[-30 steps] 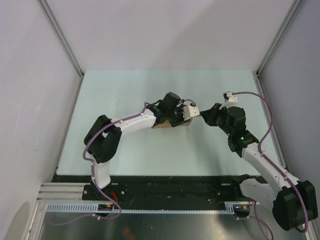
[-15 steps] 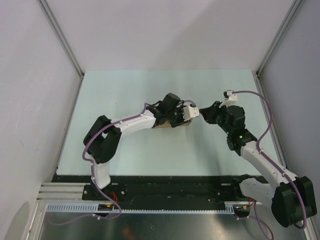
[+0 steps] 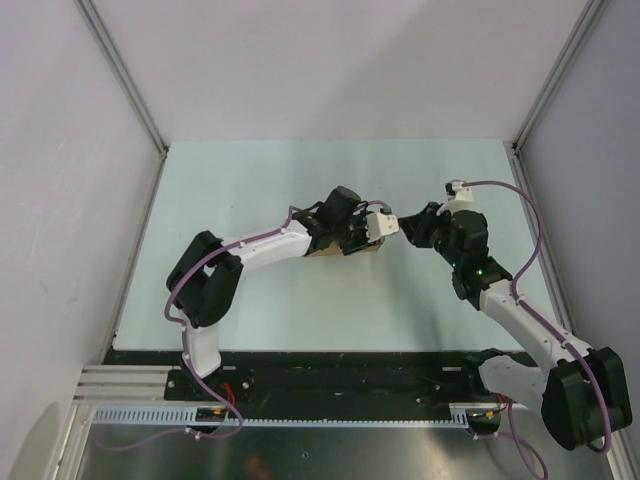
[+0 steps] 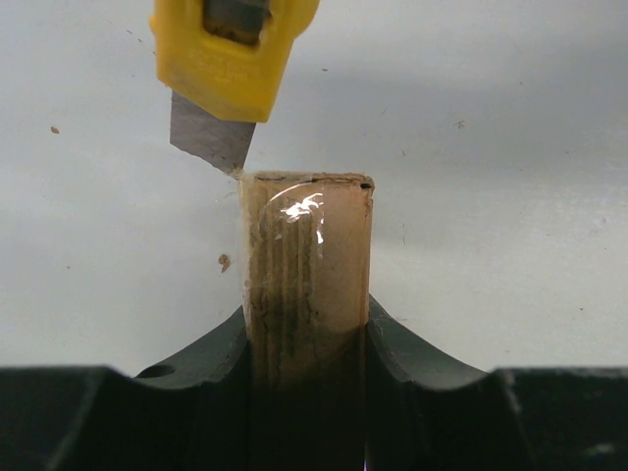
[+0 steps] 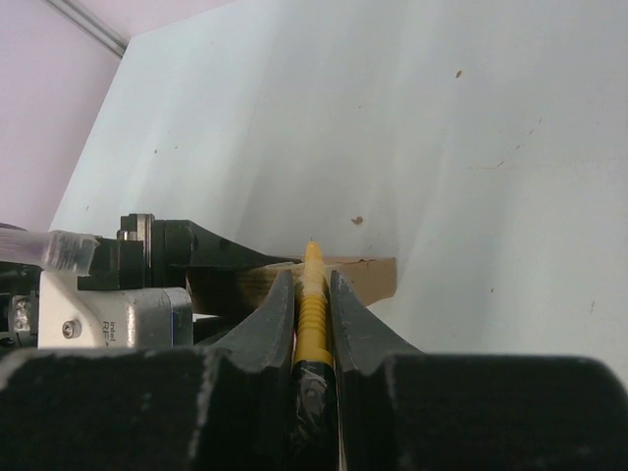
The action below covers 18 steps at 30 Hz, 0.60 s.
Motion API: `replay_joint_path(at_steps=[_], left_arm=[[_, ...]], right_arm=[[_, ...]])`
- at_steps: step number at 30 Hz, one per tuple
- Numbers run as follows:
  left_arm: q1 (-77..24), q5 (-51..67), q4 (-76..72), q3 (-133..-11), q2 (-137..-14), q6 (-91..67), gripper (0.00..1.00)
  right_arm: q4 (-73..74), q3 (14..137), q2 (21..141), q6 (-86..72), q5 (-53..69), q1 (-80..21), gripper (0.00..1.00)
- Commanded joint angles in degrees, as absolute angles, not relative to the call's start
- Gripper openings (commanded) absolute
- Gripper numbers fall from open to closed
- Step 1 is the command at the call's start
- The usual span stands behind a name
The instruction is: Unpack the express box
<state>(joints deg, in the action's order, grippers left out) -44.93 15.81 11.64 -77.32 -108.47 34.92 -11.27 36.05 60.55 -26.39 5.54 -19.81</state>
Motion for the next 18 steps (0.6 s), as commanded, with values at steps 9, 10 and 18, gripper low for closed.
replay_joint_path(at_steps=[9, 10, 18], left_arm=[[-44.56, 20.21, 20.48, -79.27, -111.88, 30.68, 0.28], [-44.39, 20.48, 20.65, -79.54, -112.06, 30.33, 0.28], [-43.86, 23.9, 24.61, -82.88, -114.43, 28.92, 0.27]], right_arm=[[-10.99, 36.91, 58.8, -26.63, 5.98, -20.83, 0.0], [-10.81, 36.91, 58.71, -26.63, 5.98, -20.92, 0.0], [-9.5, 36.83, 59.5, -25.93, 3.87, -23.55, 0.0]])
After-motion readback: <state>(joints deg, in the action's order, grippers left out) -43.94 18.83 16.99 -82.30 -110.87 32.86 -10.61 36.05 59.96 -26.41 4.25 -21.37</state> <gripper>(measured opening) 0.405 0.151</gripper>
